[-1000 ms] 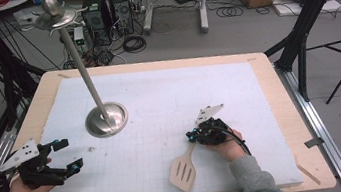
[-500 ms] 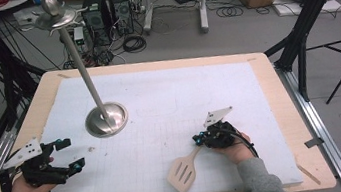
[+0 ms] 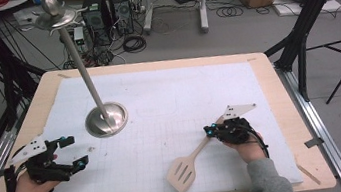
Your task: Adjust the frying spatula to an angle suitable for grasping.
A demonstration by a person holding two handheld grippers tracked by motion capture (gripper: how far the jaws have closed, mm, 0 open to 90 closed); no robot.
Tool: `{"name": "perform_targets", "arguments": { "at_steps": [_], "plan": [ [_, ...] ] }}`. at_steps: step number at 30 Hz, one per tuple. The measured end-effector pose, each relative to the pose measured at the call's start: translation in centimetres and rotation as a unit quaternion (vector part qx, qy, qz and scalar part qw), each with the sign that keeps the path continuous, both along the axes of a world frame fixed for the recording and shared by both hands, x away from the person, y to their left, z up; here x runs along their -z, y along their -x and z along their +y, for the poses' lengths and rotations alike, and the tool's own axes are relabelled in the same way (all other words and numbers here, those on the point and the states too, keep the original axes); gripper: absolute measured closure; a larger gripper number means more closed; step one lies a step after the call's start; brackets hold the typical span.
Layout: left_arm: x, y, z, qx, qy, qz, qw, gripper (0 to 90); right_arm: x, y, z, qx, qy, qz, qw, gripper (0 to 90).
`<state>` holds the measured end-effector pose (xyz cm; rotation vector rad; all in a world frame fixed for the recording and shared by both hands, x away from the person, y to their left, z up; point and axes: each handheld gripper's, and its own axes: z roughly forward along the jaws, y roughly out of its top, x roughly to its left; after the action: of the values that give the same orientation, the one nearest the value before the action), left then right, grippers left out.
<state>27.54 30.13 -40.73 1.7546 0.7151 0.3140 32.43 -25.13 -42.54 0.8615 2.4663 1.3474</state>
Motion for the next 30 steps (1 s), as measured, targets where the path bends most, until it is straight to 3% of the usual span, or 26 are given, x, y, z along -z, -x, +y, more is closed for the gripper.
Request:
{"name": "perform_targets", "arguments": {
  "at_steps": [4,5,6,7,12,17,23,30],
  "plan": [
    [0.0,-0.3,-0.5,0.008,-0.002,0.000,1.0000,4.4,0.0,0.5,-1.7,0.020,0.014,-0.002,0.9997,90.0],
    [0.1,-0.5,-0.7,0.009,-0.003,0.001,1.0000,4.4,0.1,0.5,-2.4,0.039,0.018,0.002,0.9991,90.0],
    [0.1,-0.5,-0.7,0.009,-0.003,0.001,1.0000,4.4,0.1,0.5,-2.4,0.039,0.018,0.002,0.9991,90.0],
    [0.1,-0.6,-0.8,0.012,-0.004,0.001,0.9999,4.5,0.5,0.4,-3.1,0.059,0.031,0.011,0.9977,90.0],
    [0.2,-0.7,-0.9,0.013,-0.005,0.004,0.9999,4.4,1.3,0.1,-4.0,0.083,0.059,0.024,0.9945,90.0],
    [0.2,-0.4,-0.5,0.009,-0.003,0.004,0.9999,4.4,1.8,-0.6,-4.0,0.099,0.070,0.028,0.9922,90.0],
    [0.2,0.1,0.1,0.001,-0.003,0.005,1.0000,4.4,1.9,-1.2,-3.6,0.096,0.067,0.020,0.9929,90.0],
    [0.2,0.9,1.0,-0.009,0.000,0.006,0.9999,4.5,2.0,-2.1,-3.0,0.093,0.035,0.009,0.9950,89.9]
  ]
}}
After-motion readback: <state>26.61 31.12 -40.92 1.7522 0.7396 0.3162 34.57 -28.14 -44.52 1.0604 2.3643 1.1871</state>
